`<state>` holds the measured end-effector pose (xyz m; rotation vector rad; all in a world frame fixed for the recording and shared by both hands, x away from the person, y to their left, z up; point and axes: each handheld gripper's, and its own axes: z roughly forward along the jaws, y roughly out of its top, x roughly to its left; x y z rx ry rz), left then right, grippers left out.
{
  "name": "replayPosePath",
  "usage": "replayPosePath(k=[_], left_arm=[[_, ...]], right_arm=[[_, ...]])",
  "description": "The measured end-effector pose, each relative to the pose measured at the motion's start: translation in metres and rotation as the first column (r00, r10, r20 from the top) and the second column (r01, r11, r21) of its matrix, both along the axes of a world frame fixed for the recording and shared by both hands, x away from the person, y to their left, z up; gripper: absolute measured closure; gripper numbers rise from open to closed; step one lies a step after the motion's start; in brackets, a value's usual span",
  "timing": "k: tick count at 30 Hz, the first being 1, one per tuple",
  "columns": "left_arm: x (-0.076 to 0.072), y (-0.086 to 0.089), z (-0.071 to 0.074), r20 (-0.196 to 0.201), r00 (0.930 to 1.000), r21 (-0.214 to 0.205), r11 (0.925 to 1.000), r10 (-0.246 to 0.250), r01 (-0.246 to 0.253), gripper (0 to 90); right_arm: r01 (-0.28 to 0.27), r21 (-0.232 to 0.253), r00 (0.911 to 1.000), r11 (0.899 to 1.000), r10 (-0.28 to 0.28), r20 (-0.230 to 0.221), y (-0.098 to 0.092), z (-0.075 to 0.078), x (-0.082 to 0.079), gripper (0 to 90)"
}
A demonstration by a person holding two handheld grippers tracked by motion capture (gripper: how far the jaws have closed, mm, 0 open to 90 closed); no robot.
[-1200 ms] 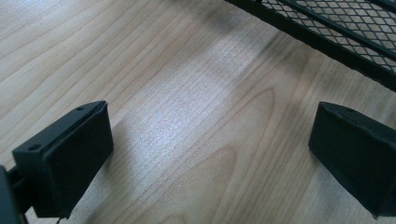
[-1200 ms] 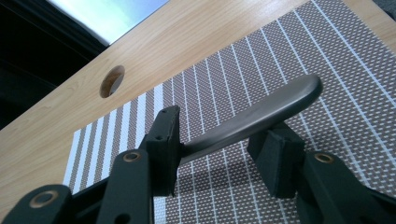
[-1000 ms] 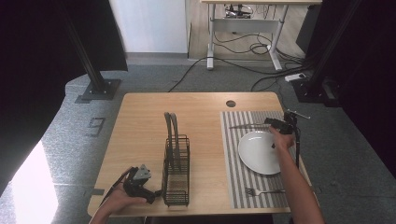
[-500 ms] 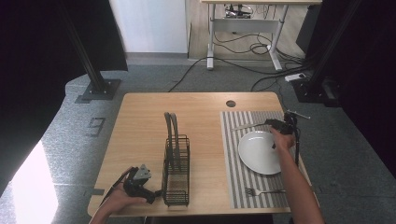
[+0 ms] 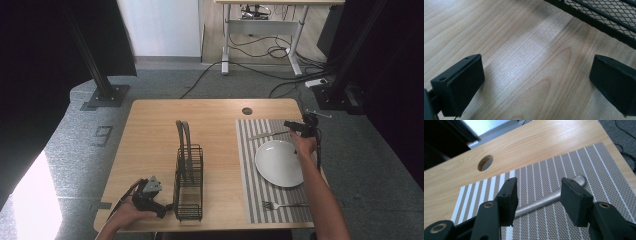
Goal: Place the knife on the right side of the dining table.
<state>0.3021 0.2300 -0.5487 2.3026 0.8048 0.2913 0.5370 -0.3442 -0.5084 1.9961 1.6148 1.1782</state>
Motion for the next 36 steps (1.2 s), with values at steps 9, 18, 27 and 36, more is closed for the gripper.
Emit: replayPosePath(k=[9, 18, 27, 36], left_arm=[[0.0, 0.0, 0.0, 0.0, 1.0, 0.0, 1.0, 0.0, 0.0, 0.0], [0.0, 0.0, 0.0, 0.0, 1.0, 0.0, 1.0, 0.0, 0.0, 0.0], [0.0, 0.0, 0.0, 0.0, 1.0, 0.0, 1.0, 0.001, -0.001, 0.0], [0.0, 0.0, 0.0, 0.0, 1.0, 0.0, 1.0, 0.001, -0.001, 0.0]], right_arm=[[-0.118, -0.145, 0.9914, 0.982, 0.108, -0.074, 0.022, -0.008, 0.028, 47.7], [-0.148, -0.238, 0.986, 0.96, 0.124, -0.112, 0.031, -0.026, 0.037, 48.5], [-0.133, -0.236, 0.9854, 0.963, 0.103, -0.135, 0.024, -0.028, 0.036, 47.4], [-0.124, -0.22, 0.9892, 0.968, 0.104, -0.103, 0.022, -0.024, 0.034, 45.9]])
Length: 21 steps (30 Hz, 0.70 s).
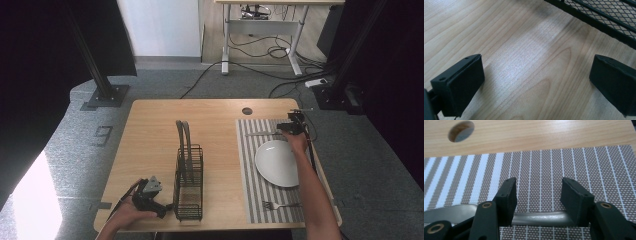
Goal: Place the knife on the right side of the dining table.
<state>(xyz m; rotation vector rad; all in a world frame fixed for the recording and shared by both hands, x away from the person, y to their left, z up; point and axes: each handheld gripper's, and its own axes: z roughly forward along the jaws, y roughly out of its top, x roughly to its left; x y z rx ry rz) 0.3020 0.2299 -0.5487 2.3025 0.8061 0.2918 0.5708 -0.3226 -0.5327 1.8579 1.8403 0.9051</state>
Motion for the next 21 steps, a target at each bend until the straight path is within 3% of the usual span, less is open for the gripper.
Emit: replayPosePath(k=[4, 8, 9, 11, 13, 15, 18, 19, 21], left_arm=[[0.0, 0.0, 0.0, 0.0, 1.0, 0.0, 1.0, 0.0, 0.0, 0.0], [0.0, 0.0, 0.0, 0.0, 1.0, 0.0, 1.0, 0.0, 0.0, 0.0], [0.0, 0.0, 0.0, 0.0, 1.0, 0.0, 1.0, 0.001, -0.001, 0.0], [0.0, 0.0, 0.0, 0.0, 1.0, 0.0, 1.0, 0.001, -0.001, 0.0], [0.0, 0.0, 0.0, 0.0, 1.0, 0.0, 1.0, 0.002, -0.002, 0.0], [0.0, 0.0, 0.0, 0.0, 1.0, 0.0, 1.0, 0.002, -0.002, 0.0], [0.0, 0.0, 0.0, 0.0, 1.0, 0.0, 1.0, 0.002, -0.002, 0.0], [0.0, 0.0, 0.0, -0.001, 1.0, 0.0, 1.0, 0.001, -0.001, 0.0], [0.0, 0.0, 0.0, -0.001, 1.0, 0.0, 1.0, 0.002, -0.002, 0.0]], right_arm=[[-0.01, 0.028, 0.9998, 1.0, 0.01, 0.02, 0.001, 0.007, -0.004, 45.9], [-0.056, 0.035, 0.9978, 0.998, 0.054, 0.039, 0.007, 0.017, -0.011, 45.6], [-0.087, 0.036, 0.9936, 0.996, 0.085, 0.074, 0.012, 0.022, -0.018, 46.5], [-0.095, 0.042, 0.9916, 0.995, 0.091, 0.092, 0.014, 0.024, -0.023, 46.6], [-0.121, 0.057, 0.99, 0.991, 0.116, 0.081, 0.018, 0.029, -0.03, 45.7], [-0.155, 0.054, 0.9826, 0.986, 0.149, 0.111, 0.025, 0.037, -0.045, 46.0], [-0.178, 0.065, 0.9793, 0.982, 0.171, 0.109, 0.029, 0.043, -0.054, 44.4], [-0.2, 0.079, 0.9721, 0.977, 0.188, 0.141, 0.034, 0.05, -0.066, 44.9], [-0.227, 0.093, 0.965, 0.969, 0.211, 0.155, 0.038, 0.057, -0.077, 44.6]])
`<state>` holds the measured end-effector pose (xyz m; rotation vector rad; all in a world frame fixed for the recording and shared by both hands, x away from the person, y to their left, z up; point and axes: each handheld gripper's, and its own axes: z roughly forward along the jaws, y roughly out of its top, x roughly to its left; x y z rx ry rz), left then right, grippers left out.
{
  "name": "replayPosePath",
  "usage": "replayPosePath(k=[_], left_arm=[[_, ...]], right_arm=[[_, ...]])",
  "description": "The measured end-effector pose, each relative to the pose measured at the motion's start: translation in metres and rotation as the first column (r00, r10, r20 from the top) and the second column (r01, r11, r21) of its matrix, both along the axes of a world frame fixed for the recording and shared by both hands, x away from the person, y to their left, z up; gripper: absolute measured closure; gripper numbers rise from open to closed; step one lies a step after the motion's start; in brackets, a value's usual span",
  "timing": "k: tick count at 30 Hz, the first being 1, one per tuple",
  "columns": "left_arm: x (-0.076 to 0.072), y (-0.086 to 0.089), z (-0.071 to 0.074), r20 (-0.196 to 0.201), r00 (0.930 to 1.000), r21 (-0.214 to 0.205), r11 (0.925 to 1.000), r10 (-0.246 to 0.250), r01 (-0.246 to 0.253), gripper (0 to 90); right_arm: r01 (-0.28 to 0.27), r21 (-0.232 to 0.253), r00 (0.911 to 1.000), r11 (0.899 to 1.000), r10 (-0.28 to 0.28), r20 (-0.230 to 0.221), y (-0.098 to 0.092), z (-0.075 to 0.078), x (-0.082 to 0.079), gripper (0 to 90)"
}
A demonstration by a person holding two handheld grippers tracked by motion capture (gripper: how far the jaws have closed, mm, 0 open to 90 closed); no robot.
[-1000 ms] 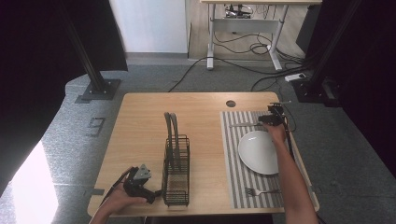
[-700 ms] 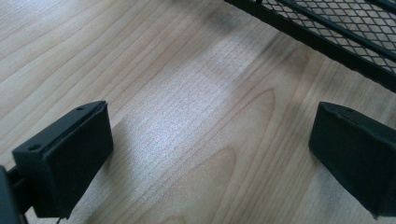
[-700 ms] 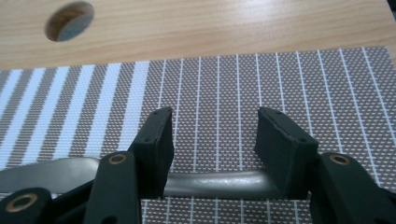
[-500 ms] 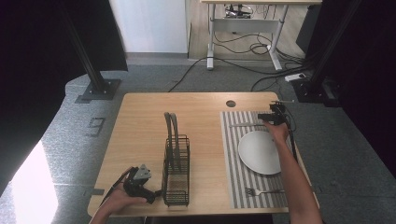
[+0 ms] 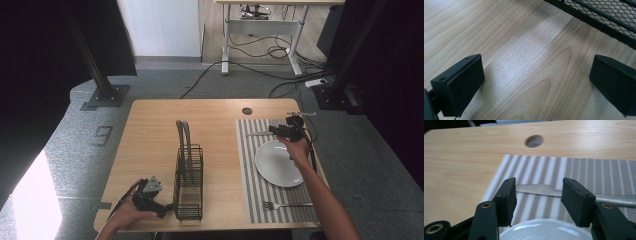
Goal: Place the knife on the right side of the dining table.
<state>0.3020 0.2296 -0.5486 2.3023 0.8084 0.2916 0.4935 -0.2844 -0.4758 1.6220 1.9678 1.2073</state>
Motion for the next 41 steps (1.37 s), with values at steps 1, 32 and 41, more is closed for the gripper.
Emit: replayPosePath(k=[1, 32, 41], left_arm=[[0.0, 0.0, 0.0, 0.0, 1.0, 0.0, 1.0, 0.0, 0.0, 0.0], [0.0, -0.001, 0.0, 0.0, 1.0, 0.0, 1.0, -0.001, 0.001, 0.0], [0.0, -0.001, 0.0, 0.0, 1.0, 0.0, 1.0, 0.001, -0.001, 0.0]], right_arm=[[-0.013, 0.007, 0.9999, 1.0, 0.013, 0.001, 0.003, 0.004, -0.005, 44.3], [-0.363, 0.087, 0.9315, 0.928, 0.358, 0.064, 0.122, 0.0, -0.125, 40.0], [-0.343, 0.089, 0.9388, 0.935, 0.337, 0.07, 0.123, -0.004, -0.125, 36.4]])
